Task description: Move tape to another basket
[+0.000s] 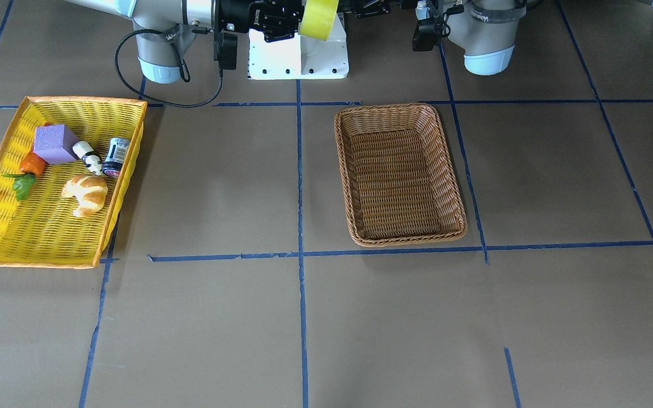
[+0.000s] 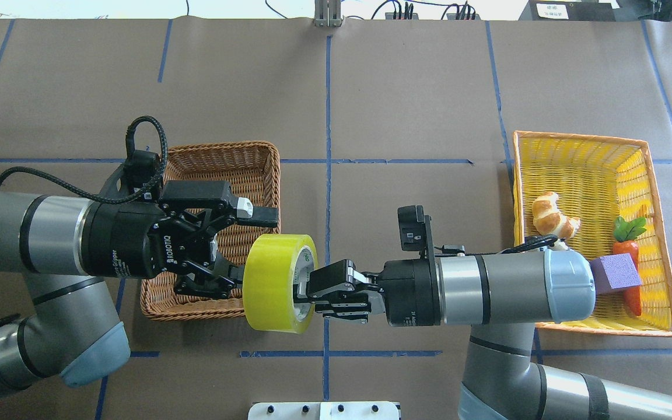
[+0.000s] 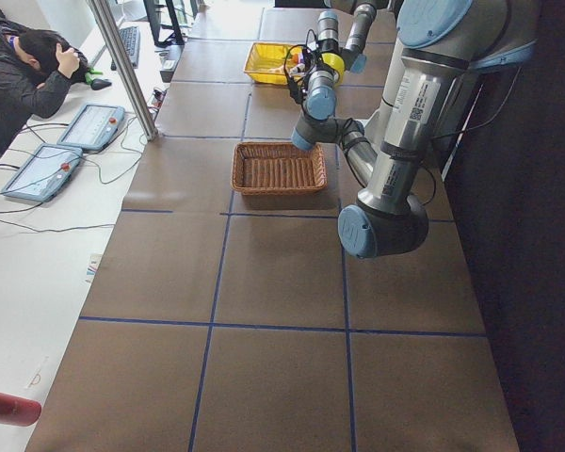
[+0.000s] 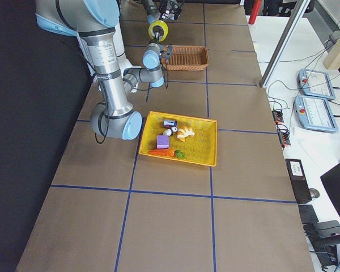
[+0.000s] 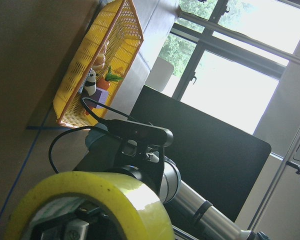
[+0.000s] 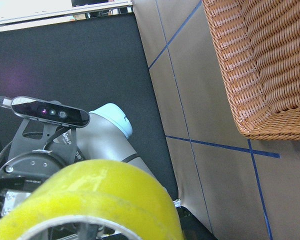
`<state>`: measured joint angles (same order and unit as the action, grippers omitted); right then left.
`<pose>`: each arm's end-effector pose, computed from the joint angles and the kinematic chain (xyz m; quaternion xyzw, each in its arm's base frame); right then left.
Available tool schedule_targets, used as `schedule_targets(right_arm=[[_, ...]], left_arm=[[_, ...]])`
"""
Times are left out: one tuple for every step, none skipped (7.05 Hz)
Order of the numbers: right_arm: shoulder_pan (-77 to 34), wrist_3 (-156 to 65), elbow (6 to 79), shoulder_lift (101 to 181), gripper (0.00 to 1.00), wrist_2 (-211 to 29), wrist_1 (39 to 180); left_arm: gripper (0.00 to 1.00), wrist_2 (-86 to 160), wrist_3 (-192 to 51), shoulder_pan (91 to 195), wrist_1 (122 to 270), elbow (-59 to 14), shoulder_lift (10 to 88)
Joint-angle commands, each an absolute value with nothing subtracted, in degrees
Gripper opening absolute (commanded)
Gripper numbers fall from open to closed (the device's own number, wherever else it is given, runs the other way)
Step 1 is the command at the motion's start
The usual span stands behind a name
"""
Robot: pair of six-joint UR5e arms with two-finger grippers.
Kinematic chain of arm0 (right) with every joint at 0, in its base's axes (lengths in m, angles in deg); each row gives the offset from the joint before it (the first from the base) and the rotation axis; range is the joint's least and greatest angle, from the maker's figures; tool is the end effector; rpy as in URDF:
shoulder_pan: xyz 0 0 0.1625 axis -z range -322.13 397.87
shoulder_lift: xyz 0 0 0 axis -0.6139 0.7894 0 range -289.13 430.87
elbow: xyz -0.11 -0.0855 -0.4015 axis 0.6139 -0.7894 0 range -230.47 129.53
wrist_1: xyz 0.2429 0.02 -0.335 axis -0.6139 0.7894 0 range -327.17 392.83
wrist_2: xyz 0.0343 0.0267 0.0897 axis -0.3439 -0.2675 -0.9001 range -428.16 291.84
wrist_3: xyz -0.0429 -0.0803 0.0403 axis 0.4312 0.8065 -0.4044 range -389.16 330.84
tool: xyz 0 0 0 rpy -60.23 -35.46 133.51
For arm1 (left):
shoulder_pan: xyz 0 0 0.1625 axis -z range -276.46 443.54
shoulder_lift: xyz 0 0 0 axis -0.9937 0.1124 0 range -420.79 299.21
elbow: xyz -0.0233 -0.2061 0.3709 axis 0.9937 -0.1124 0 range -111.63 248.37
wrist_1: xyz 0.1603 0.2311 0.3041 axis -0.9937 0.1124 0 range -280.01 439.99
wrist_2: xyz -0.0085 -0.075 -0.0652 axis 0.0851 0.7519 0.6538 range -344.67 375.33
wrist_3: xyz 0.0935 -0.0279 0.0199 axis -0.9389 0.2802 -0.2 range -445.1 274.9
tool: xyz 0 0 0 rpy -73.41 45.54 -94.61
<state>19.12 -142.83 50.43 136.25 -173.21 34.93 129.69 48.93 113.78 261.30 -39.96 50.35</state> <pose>-0.4594 -0.2694 0.1848 -0.0994 -0.8695 0.0625 0.4798 0.3506 -0.3110 0.1748 -0.1939 0.8717 -0.0927 0.4403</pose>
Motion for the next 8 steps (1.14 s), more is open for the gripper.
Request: schedule_targets(right_arm=[[19.2, -142.8, 50.4, 135.6, 0.03, -173.0, 36.4], [19.6, -142.8, 50.3, 135.6, 0.04, -173.0, 36.4], [19.6, -142.8, 50.4, 135.6, 0.09, -173.0, 36.3], [19.6, -142.6, 50.4, 135.6, 0.43, -173.0, 35.8], [19.6, -142.6, 50.4, 135.6, 0.99, -173.0, 36.0], [19.7, -142.6, 50.5, 135.6, 0.99, -173.0, 35.7], [19.7, -142.6, 50.6, 135.6, 0.99, -173.0, 35.5], [19.7, -142.6, 50.6, 135.6, 0.99, -173.0, 35.4]], left_arm=[[1.00, 129.6, 48.9, 113.2, 261.2, -40.0, 50.4], [1.00, 129.6, 48.9, 113.2, 261.2, -39.9, 50.4], [0.92, 129.6, 48.9, 113.2, 261.2, -40.0, 50.4], [0.50, 129.6, 49.1, 113.1, 261.2, -40.1, 50.4], [0.19, 129.6, 49.2, 113.1, 261.2, -40.2, 50.3], [0.07, 129.8, 49.3, 113.1, 261.2, -40.6, 50.3], [0.02, 130.0, 49.3, 113.1, 261.2, -40.9, 49.6], [0.00, 130.2, 51.0, 113.0, 261.2, -41.0, 49.4]])
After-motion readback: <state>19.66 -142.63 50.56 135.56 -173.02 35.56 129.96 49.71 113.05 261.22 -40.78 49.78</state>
